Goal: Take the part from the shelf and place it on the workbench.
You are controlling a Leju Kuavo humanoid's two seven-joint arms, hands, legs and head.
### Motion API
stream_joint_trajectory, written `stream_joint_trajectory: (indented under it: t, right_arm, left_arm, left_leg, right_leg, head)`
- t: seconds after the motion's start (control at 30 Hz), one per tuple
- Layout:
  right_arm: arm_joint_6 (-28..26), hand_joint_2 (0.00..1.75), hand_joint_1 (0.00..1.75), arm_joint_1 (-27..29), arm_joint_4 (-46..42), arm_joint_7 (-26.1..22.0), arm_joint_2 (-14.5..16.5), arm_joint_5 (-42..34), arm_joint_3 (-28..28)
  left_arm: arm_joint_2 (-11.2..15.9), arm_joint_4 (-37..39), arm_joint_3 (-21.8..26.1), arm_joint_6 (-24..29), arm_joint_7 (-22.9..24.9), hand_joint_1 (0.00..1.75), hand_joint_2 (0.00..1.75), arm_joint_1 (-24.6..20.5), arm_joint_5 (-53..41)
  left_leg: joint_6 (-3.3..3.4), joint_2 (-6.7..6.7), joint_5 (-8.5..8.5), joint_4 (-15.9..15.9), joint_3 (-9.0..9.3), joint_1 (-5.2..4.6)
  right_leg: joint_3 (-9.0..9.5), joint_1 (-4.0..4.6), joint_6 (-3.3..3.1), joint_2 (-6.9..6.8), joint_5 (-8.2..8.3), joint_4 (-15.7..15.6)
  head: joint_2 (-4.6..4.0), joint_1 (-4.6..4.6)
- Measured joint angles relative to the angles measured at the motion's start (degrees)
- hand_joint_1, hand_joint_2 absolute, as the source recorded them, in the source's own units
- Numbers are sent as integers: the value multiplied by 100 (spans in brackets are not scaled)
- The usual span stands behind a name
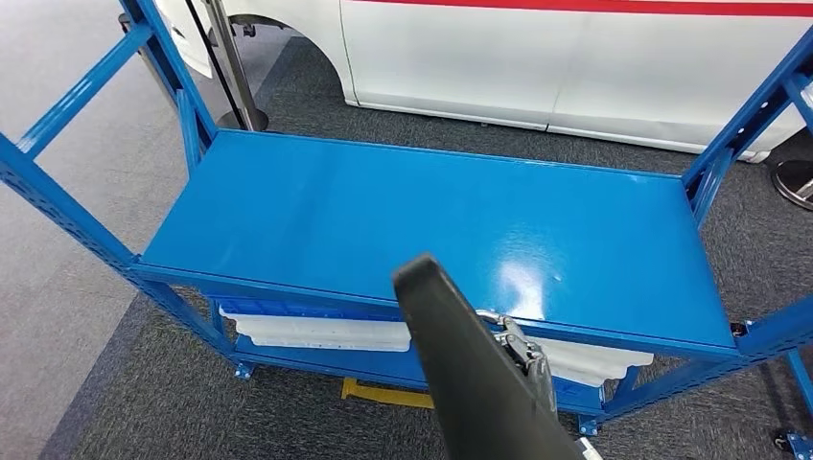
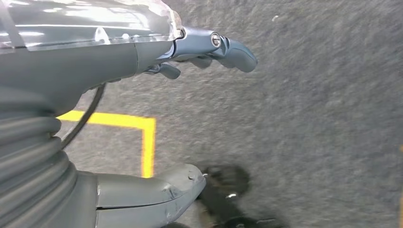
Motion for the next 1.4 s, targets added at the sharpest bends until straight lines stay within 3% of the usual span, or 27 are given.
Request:
stream_joint_trajectory:
  t: [0.1,0.13,0.2,0.27,0.3,0.33,0.4,0.47,0.53,0.6,0.63,0.7,0.77,0.8,0.83,0.87,0.93,1.0,1.03,1.1,1.13,1.17,1.23,1.3,1.33,1.4]
  right_arm:
    - [350,175,175,-184,112,181,172,104,-7]
    - [402,175,175,-230,154,195,236,123,-15]
    - [467,175,175,-269,211,190,310,132,-55]
    - [504,175,175,-272,253,184,336,131,-109]
    - [519,175,175,-270,271,184,339,131,-129]
    - [529,175,175,-269,283,183,344,130,-148]
    - [540,175,175,-269,292,179,360,130,-176]
    - [544,175,175,-279,293,174,384,130,-195]
    - [546,175,175,-290,293,167,408,132,-207]
    - [548,175,175,-294,298,163,422,132,-218]
    - [553,175,175,-295,303,163,433,132,-224]
    - [564,175,175,-295,324,160,473,125,-241]
    - [597,175,175,-295,364,153,504,56,-280]
    - [641,175,175,-292,392,144,511,-34,-313]
    - [705,175,175,-288,421,127,518,-170,-351]
    - [775,175,175,-281,449,102,530,-325,-394]
    - [879,175,175,-266,492,43,568,-595,-490]
    - [914,175,175,-237,511,-3,605,-734,-584]
    - [919,175,175,-208,514,-24,620,-781,-635]
    - [921,175,175,-106,514,-62,645,-850,-764]
    - [920,175,175,-40,513,-85,656,-870,-847]
    - [920,175,175,25,511,-112,666,-881,-940]
    - [944,175,175,150,507,-195,698,-885,-1155]
    - [1024,175,175,288,494,-304,751,-866,-1411]
    - [1087,175,175,365,481,-370,785,-855,-1559]
    - [1267,175,175,492,439,-532,851,-844,-1862]
  left_arm:
    - [-466,-167,-51,397,537,0,175,-553,122]
    - [-603,-212,-91,465,622,0,175,-721,193]
    - [-796,-292,-177,472,635,0,175,-920,308]
    - [-896,-358,-243,443,605,0,175,-956,383]
    - [-929,-376,-266,428,593,0,175,-945,404]
    - [-947,-392,-284,419,588,0,175,-933,416]
    - [-969,-427,-309,411,578,0,175,-928,420]
    - [-977,-471,-338,408,569,0,175,-949,421]
    - [-989,-500,-366,407,563,0,175,-963,428]
    - [-1000,-511,-391,409,562,0,175,-950,449]
    - [-1005,-512,-400,416,560,0,175,-939,470]
    - [-1012,-513,-410,442,542,0,175,-921,541]
    - [-1017,-514,-414,474,502,0,175,-907,633]
    - [-1019,-514,-415,488,481,0,175,-900,681]
    - [-1020,-517,-417,504,464,0,175,-889,732]
    - [-1022,-522,-420,520,452,0,175,-879,780]
    - [-1021,-544,-425,547,427,0,175,-863,874]
    - [-1021,-567,-433,555,370,0,175,-846,961]
    - [-1025,-574,-437,559,336,0,175,-831,1009]
    - [-1045,-581,-441,577,262,0,175,-789,1125]
    - [-1057,-587,-440,589,230,0,175,-768,1179]
    - [-1067,-597,-439,597,201,0,175,-744,1230]
    - [-1074,-618,-436,603,150,0,175,-685,1327]
    - [-1074,-644,-428,601,111,0,175,-613,1423]
    - [-1074,-659,-423,597,99,0,175,-579,1464]
    - [-1073,-689,-414,578,88,0,175,-530,1526]
  left_leg:
    - [88,-41,175,-40,-132,-31]
    - [126,-42,253,-58,-184,-22]
    - [191,-3,397,-83,-298,-7]
    - [222,67,498,-69,-430,-15]
    - [218,103,543,-54,-506,-18]
    - [210,129,583,-32,-586,-19]
    - [183,149,648,28,-735,-18]
    - [133,135,707,83,-844,-27]
    - [62,123,786,97,-897,-24]
    - [-15,109,837,100,-938,-5]
    - [-46,97,756,153,-985,6]
    - [-83,74,300,562,-1138,26]
    - [-108,69,-186,1258,-1294,29]
    - [-112,67,-262,1522,-1309,28]
    - [-107,62,-201,1611,-1240,27]
    - [-90,43,-55,1500,-1075,26]
    - [-31,-126,150,812,-504,19]
    - [9,-313,66,108,-33,9]
    - [25,-343,2,-72,70,-4]
    - [73,-219,49,-152,60,-2]
    - [116,-149,98,-173,42,7]
    - [156,-72,151,-198,14,19]
    - [202,68,225,-211,-65,12]
    - [197,209,265,-194,-138,-1]
    - [190,281,276,-180,-167,-3]
    - [162,412,276,-138,-192,-1]
  right_leg:
    - [-50,-36,125,-45,109,-32]
    - [-88,-47,159,-43,21,16]
    - [-215,-67,213,-21,-462,410]
    - [-350,-73,267,-13,-960,1090]
    - [-360,-79,290,-13,-1043,1341]
    - [-282,-91,308,-14,-995,1409]
    - [178,-129,327,-15,-728,940]
    - [686,-132,292,-2,-654,223]
    - [833,-85,203,17,-695,-87]
    - [765,-69,84,8,-600,-135]
    - [720,-73,24,1,-537,-159]
    - [595,-82,-78,-20,-402,-197]
    - [439,-62,-119,-16,-286,-187]
    - [357,-52,-117,-8,-229,-175]
    - [271,-44,-109,13,-171,-162]
    - [185,-40,-96,48,-113,-145]
    - [25,-35,-53,134,-12,-103]
    - [-65,-27,6,218,79,-68]
    - [-83,-27,43,261,131,-71]
    - [-103,-32,118,344,215,-92]
    - [-147,-34,146,326,159,-30]
    - [-228,-36,169,276,17,140]
    - [-474,-58,211,128,-449,791]
    - [-604,-91,255,70,-738,1356]
    - [-527,-108,271,46,-739,1380]
    - [-48,-134,286,-83,-520,789]
  head:
    - [0,-1]
    - [-1,2]
    - [-1,6]
    - [0,9]
    - [0,10]
    - [0,9]
    - [0,8]
    - [0,5]
    - [0,4]
    - [0,8]
    - [0,3]
    - [0,-3]
    - [0,-8]
    - [0,-9]
    - [0,-8]
    - [0,-9]
    - [0,-9]
    - [-1,-7]
    - [-1,-7]
    - [-1,-8]
    - [-1,-4]
    - [-1,0]
    - [-1,8]
    - [0,8]
    - [0,8]
    - [0,8]
